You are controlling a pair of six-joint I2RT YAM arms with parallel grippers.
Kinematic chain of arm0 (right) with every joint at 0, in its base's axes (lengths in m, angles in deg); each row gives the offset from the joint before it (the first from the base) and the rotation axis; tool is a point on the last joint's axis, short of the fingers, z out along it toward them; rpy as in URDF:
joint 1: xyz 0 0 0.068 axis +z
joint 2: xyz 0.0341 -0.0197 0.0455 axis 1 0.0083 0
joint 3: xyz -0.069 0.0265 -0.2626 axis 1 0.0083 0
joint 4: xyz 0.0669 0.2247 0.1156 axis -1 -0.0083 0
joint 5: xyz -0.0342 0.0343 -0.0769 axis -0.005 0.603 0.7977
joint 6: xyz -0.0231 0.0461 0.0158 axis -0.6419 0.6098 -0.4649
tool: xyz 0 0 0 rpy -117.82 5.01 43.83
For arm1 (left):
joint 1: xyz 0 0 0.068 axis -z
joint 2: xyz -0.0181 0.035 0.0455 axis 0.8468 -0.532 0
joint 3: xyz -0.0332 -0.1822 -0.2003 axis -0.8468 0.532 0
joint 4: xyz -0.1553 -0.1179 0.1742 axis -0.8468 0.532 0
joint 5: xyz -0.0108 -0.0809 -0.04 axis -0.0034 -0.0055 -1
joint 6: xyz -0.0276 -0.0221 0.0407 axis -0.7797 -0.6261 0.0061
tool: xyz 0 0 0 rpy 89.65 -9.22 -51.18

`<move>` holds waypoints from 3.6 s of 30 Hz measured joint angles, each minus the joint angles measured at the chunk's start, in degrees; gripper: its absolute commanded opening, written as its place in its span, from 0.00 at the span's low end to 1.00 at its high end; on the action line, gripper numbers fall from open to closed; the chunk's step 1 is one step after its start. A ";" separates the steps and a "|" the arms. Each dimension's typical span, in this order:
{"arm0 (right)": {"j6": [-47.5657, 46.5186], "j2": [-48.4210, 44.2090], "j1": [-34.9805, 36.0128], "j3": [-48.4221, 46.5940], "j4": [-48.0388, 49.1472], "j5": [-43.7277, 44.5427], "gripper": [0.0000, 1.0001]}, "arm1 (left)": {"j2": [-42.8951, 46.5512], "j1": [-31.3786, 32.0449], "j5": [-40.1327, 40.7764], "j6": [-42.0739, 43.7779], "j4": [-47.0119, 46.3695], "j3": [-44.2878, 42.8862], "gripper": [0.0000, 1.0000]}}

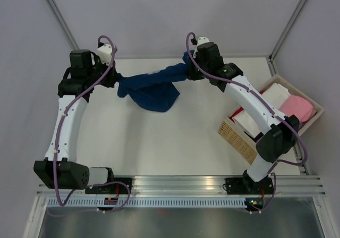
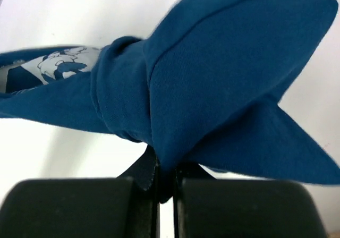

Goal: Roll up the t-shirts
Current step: Flatten the tshirt

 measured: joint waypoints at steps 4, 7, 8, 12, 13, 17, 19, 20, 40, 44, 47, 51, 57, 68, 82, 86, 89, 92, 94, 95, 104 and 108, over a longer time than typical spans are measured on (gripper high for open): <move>0.52 -7.82 1.20 11.58 1.99 -0.79 0.03 | 9.25 -0.04 -2.34 1.27 -2.89 9.46 0.02; 1.60 -13.86 1.46 20.72 3.04 -2.99 0.20 | 15.19 0.28 -5.62 5.77 -2.12 20.96 0.04; 1.84 -14.51 1.51 22.86 3.72 -3.67 0.31 | 15.50 0.35 -6.69 7.32 -1.07 23.43 0.23; 1.68 -9.51 1.22 25.40 4.39 -3.93 0.71 | 11.61 1.25 -9.66 17.90 3.82 34.01 0.57; 1.42 -7.17 1.11 24.72 4.17 -3.26 0.72 | 10.64 1.25 -9.68 19.80 5.62 35.82 0.57; 0.48 1.11 0.85 19.06 2.32 0.24 0.73 | 10.88 1.07 -9.53 23.54 9.46 36.41 0.67; 0.37 1.92 0.79 17.75 2.32 1.84 0.71 | 11.26 0.68 -9.18 23.45 9.29 34.05 0.68; 0.39 1.44 0.79 17.62 2.10 2.67 0.68 | 11.19 0.48 -8.94 23.06 8.50 33.11 0.68; 4.72 -7.41 7.08 35.19 3.32 8.44 0.54 | -30.97 17.29 15.82 9.20 -8.48 5.01 0.64; 5.29 -8.31 6.97 37.79 4.26 7.82 0.54 | -34.60 16.59 20.31 8.04 -8.74 4.76 0.60; 5.62 -8.46 6.97 39.12 4.52 7.72 0.54 | -34.93 16.26 21.38 7.04 -8.74 4.76 0.56; 5.68 -8.48 6.97 39.78 4.94 7.63 0.55 | -34.95 15.67 21.14 6.08 -8.55 4.76 0.55; 5.88 -8.48 6.97 40.26 5.68 7.65 0.55 | -38.49 15.06 17.75 5.99 -5.79 2.43 0.37; 6.08 -8.50 7.02 42.60 6.29 7.63 0.57 | -38.49 14.29 12.92 5.66 -4.26 2.47 0.02; 6.64 -7.08 10.78 42.86 5.40 10.45 0.65 | -19.17 -7.74 7.96 5.81 -5.77 13.73 0.04; 7.10 -6.51 12.33 42.97 4.96 10.60 0.66 | -14.69 -10.97 7.48 6.71 -4.87 20.28 0.07; 7.13 -6.49 12.33 43.52 6.03 9.42 0.63 | -13.79 -12.70 6.29 7.17 -4.70 23.04 0.12; 7.08 -5.57 12.22 43.78 7.21 7.17 0.62 | -13.79 -14.21 5.66 7.21 -4.79 24.96 0.13; 7.04 -3.87 12.22 43.78 8.48 6.36 0.61 | -13.79 -14.73 5.53 7.21 -4.85 25.62 0.18; 6.97 -2.89 12.15 43.78 9.07 6.14 0.61 | -13.68 -14.86 5.55 7.21 -4.92 25.86 0.20; 6.25 0.20 12.00 44.06 12.50 4.02 0.20 | -9.90 -14.95 6.58 7.23 -5.11 28.55 0.35; 6.67 -2.99 12.00 46.47 12.28 4.17 0.15 | -9.53 -15.23 7.82 7.23 -5.35 29.73 0.35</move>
